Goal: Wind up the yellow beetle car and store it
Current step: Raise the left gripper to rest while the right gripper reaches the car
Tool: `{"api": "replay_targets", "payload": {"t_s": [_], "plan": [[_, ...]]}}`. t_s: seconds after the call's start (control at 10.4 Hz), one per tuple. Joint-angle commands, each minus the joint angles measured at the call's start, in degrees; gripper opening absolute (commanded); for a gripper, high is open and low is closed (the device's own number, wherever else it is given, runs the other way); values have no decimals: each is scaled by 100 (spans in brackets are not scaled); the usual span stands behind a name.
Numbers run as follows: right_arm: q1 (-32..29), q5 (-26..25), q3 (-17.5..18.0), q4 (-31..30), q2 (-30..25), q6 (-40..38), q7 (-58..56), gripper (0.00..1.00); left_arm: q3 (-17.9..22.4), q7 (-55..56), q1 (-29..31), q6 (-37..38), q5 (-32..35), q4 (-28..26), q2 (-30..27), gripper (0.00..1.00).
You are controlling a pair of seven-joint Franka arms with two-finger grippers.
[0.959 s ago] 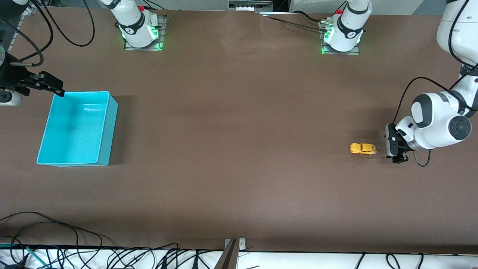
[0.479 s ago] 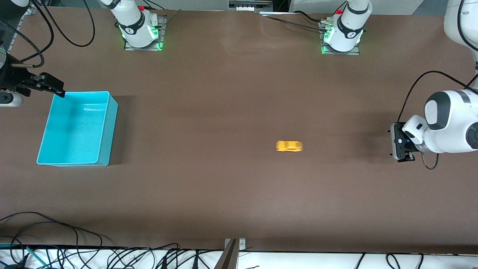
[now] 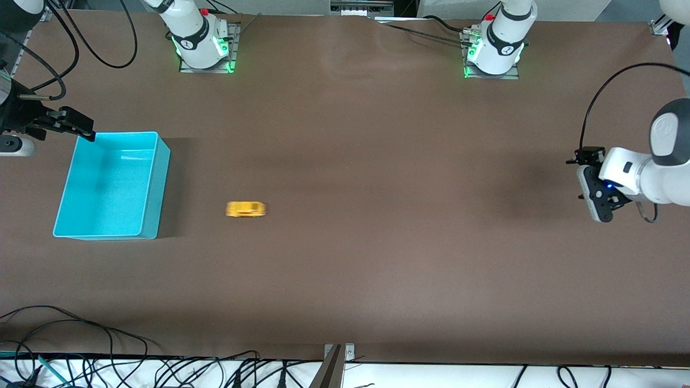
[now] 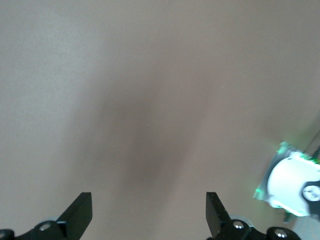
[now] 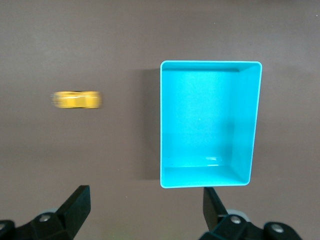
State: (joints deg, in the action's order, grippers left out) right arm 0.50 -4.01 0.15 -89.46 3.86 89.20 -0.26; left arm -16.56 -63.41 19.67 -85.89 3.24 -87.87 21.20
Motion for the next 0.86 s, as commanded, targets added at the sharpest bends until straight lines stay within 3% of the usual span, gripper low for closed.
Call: {"api": "replay_targets", "payload": {"t_s": [0.0,0.38,0.77], "plan": [[20,-3,20,43,133,-8,8,100,-5,1133,2,538,-114,261,-501,100],[38,66,29,16,220,44,17,100,-154,2838,2,582,-114,270,-1205,100],[64,436,108,-79,589,394,-158,100,-191,3948,-216,741,-122,183,-1505,100]]}}
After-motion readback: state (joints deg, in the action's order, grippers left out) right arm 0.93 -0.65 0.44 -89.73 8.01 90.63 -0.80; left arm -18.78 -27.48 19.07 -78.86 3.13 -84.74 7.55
